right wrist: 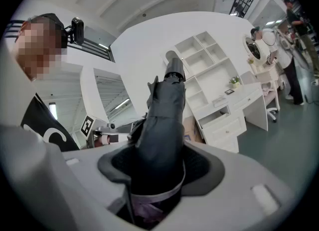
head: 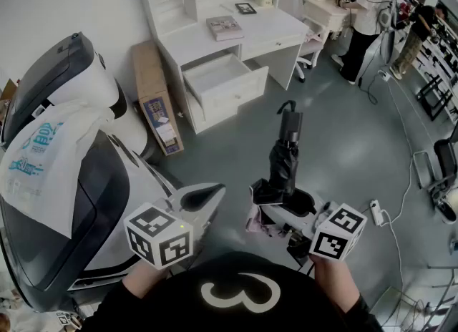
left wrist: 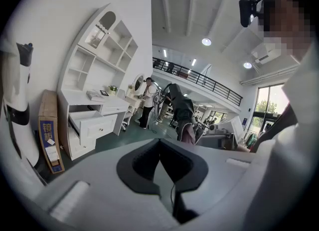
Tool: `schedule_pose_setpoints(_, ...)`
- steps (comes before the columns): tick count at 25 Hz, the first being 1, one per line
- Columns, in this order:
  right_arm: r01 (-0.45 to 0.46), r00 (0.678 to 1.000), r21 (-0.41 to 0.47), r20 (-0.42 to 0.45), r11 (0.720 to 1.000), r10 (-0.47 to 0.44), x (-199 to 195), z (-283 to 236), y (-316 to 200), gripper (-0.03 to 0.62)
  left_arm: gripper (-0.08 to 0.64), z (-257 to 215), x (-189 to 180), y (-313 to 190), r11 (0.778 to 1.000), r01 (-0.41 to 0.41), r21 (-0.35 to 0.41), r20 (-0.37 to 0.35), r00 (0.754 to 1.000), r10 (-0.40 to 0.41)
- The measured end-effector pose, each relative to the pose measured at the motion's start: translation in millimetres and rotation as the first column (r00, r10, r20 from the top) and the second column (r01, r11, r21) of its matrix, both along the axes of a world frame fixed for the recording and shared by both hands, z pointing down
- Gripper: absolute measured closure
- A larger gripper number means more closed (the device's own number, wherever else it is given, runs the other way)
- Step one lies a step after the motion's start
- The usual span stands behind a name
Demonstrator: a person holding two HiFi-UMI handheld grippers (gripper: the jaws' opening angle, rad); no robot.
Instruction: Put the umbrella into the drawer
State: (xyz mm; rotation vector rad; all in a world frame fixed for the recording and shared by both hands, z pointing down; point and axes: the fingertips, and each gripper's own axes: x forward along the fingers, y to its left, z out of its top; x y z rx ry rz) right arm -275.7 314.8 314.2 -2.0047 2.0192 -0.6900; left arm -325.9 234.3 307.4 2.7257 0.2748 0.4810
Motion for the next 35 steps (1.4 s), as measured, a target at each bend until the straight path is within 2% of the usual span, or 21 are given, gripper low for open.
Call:
schedule_pose_setpoints(12,-0.012,1.0,-0.03,-0.024,0.999,0.011,0.4,-0.1,-7.4,0.344,0.552,-4.5,0.6,-16.8,1.0,-0.005,-0.007,-0.023,1.0,0.005)
schedule_pose_setpoints(21,-0.044,0.999,-0.04,0.03,0.998,0.046,10.3,3.3,4.3,0.344,0.552,-6.6,5.9,-15.1,1.0,-0.022,-0.008,-0.03,0.999,0.021)
schedule_pose_setpoints(27,-0.054,0.995,-0.031,0.085,0.998,0.057,46.0,-0.3,0.5,0.344,0.552,-11.9,38.8,-19.5,1.0,-0.015,0.009,-0.031,0.999,0.015)
schedule_pose_setpoints(31,-0.034,0.998,-0.04,0.05,0.999,0.036,85.9,5.6,-17.0,0.344,0.552,-4.7,77.0,-36.5,1.0,0.012,0.007,-0.009,1.0,-0.012)
schedule_pose_setpoints(35,-0.001,1.0,-0.053,0.031,0.999,0.003,137.6,14.7,-39.7,0.344,0.552,6.3,132.0,-60.7,0.999,0.043,-0.009,0.019,0.999,-0.043)
